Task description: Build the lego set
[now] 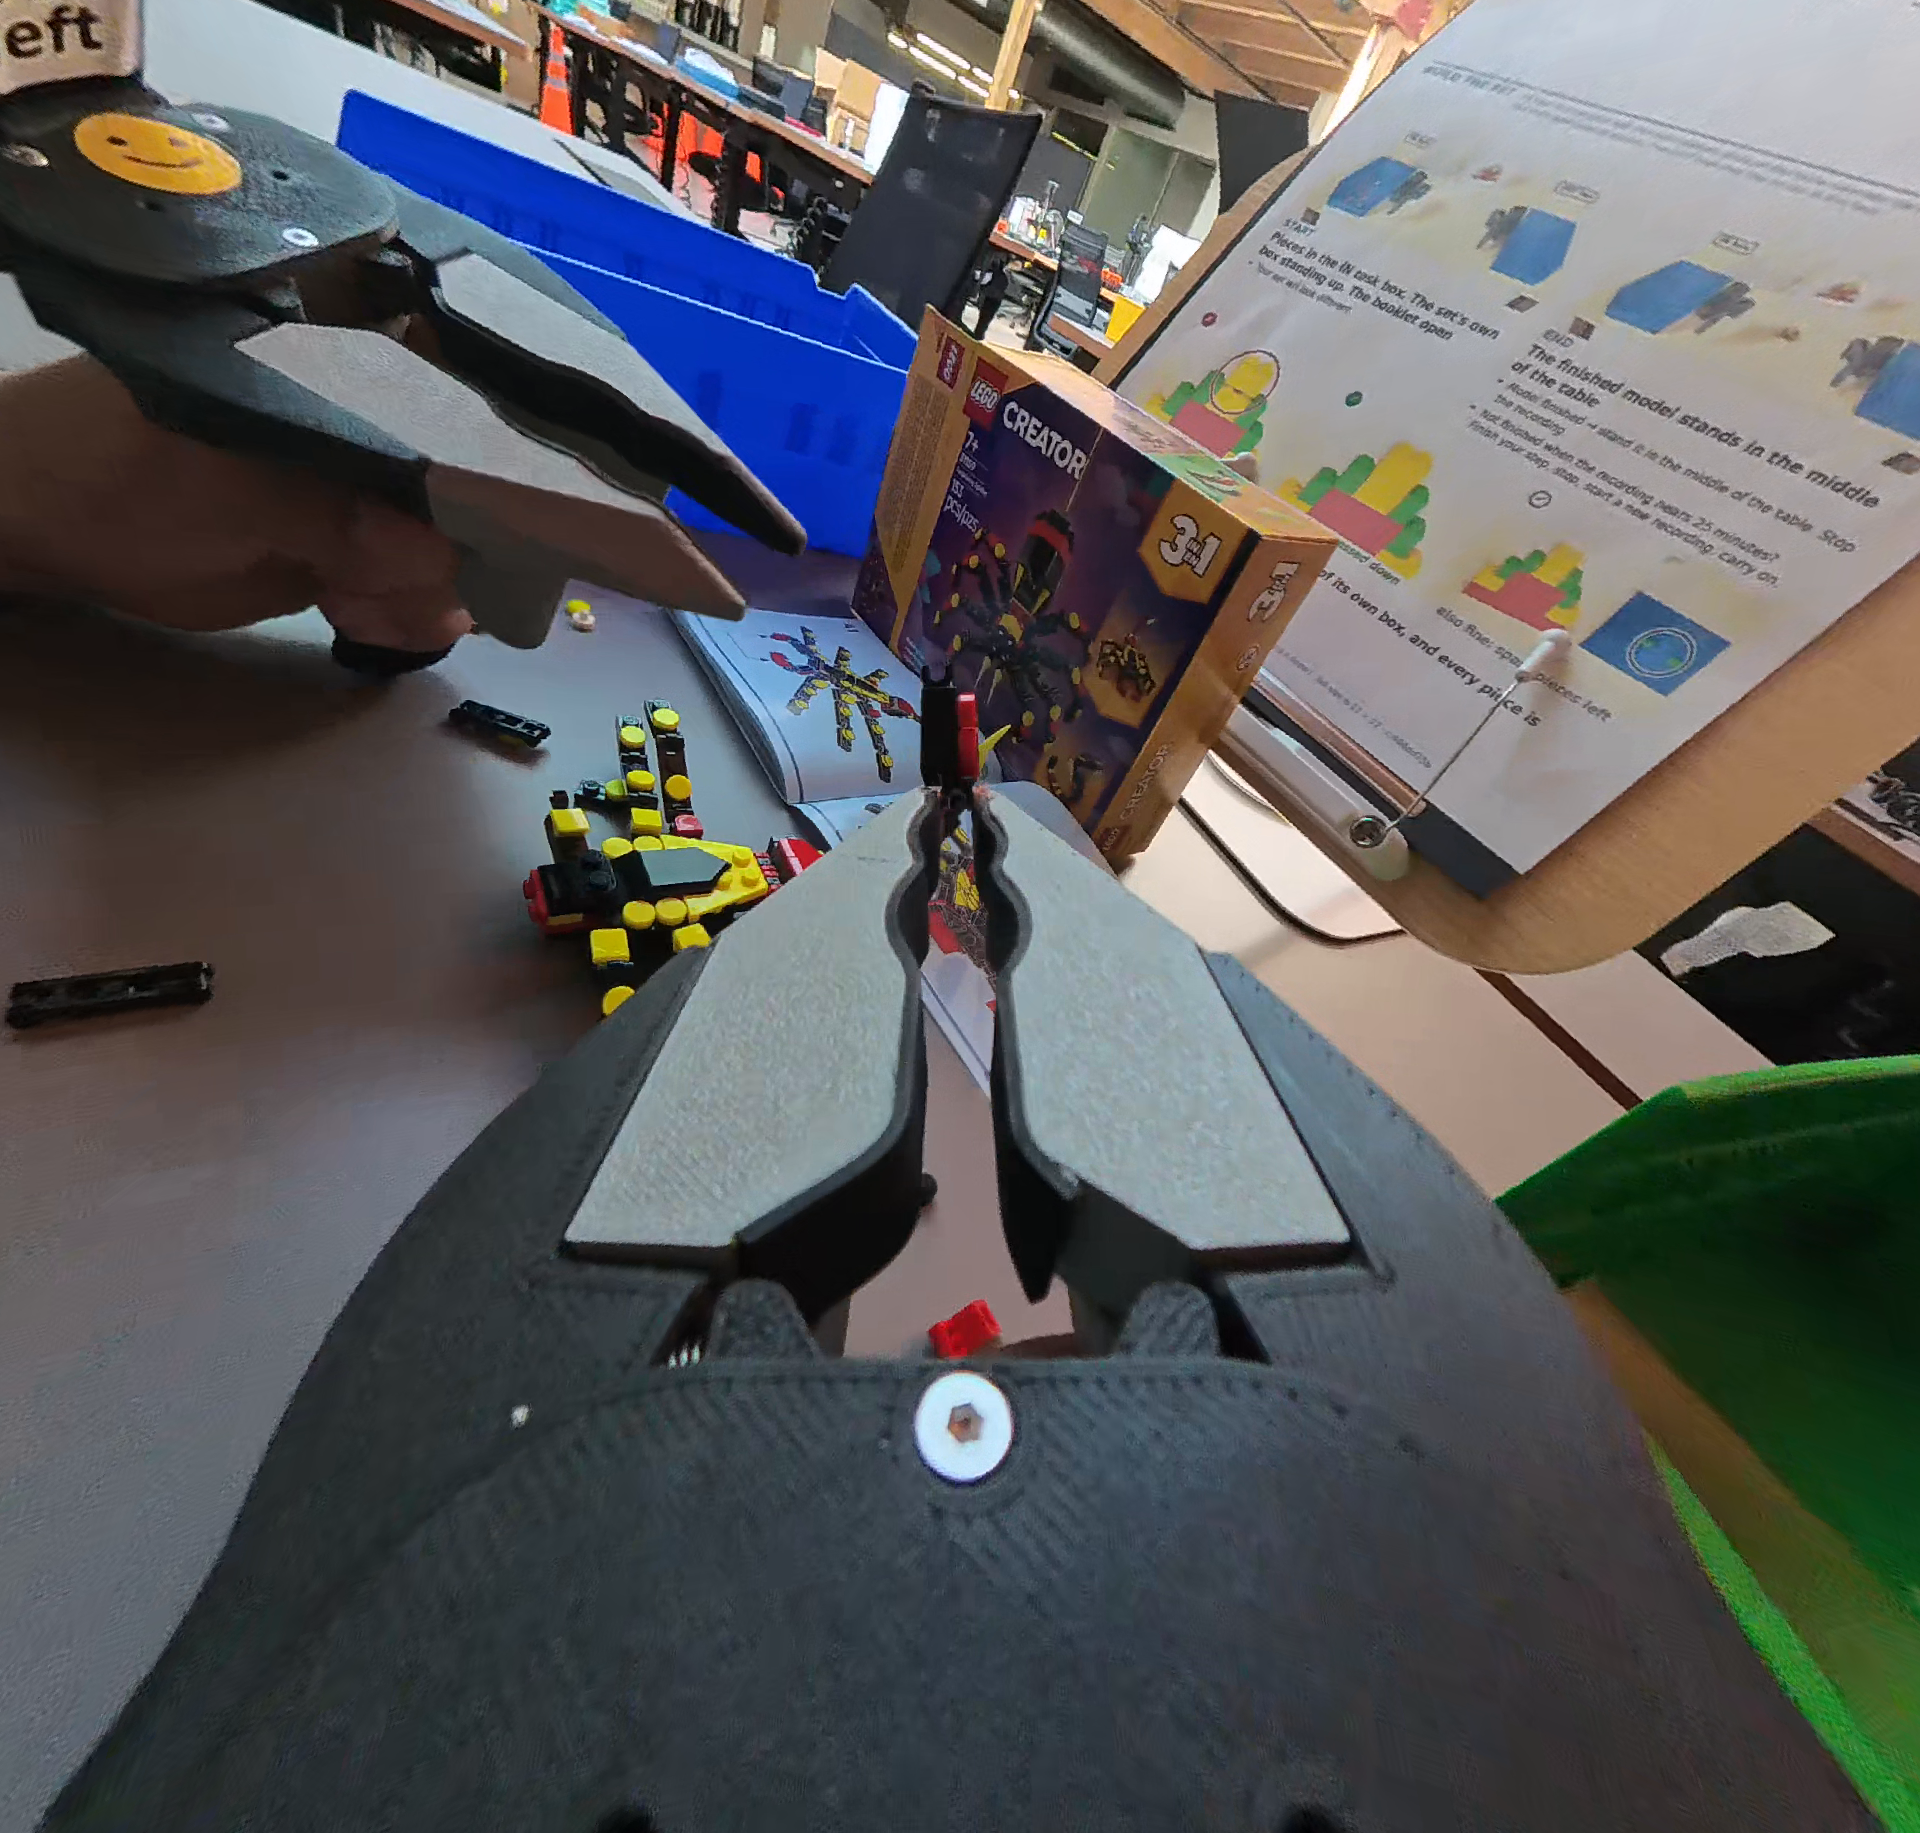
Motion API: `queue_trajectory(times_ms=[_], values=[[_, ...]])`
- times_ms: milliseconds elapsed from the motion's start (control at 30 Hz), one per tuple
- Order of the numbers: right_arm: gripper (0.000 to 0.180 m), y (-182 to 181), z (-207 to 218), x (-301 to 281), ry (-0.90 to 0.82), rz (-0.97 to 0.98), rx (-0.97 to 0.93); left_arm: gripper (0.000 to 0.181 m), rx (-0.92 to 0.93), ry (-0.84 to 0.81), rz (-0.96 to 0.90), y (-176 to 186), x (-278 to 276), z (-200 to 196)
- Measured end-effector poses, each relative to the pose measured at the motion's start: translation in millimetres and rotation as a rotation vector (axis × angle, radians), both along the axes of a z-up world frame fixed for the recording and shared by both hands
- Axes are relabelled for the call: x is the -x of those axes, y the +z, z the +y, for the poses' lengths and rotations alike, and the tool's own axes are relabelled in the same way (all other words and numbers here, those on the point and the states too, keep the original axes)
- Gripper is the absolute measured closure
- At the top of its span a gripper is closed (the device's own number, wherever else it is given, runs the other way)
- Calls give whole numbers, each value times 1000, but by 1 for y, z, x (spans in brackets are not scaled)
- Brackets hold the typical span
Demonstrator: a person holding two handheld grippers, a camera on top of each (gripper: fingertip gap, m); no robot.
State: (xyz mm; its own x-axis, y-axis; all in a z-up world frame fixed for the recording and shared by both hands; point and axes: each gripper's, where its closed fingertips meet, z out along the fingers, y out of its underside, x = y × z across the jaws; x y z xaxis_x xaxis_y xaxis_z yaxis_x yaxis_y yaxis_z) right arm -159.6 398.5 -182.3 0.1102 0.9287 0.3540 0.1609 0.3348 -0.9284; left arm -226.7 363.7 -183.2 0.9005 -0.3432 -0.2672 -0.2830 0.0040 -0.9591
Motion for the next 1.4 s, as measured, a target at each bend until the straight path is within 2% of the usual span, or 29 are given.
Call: queue_trajectory(times_ms=[233,500,767,1000,1167,1267,1400], values=[[178,-5,-7,7,14,-41,-60,156,17,-51,-78,6,-5,-4],[178,-9,-6,14,34,-96,-154,147,178,-247,-237,-5,-30,-3],[178,-6,-8,18,3,-95,-245,143,273,-409,-417,8,-62,10],[178,2,-14,16,-1,-66,-300,140,393,-409,-504,-11,-52,18],[178,0,-22,17,-5,-87,-372,150,392,-449,-635,-1,-53,14],[178,-2,-23,17,-32,-118,-413,158,446,-520,-677,-4,-65,7],[178,-3,-25,15,-27,-129,-429,167,421,-529,-709,0,-66,6]])
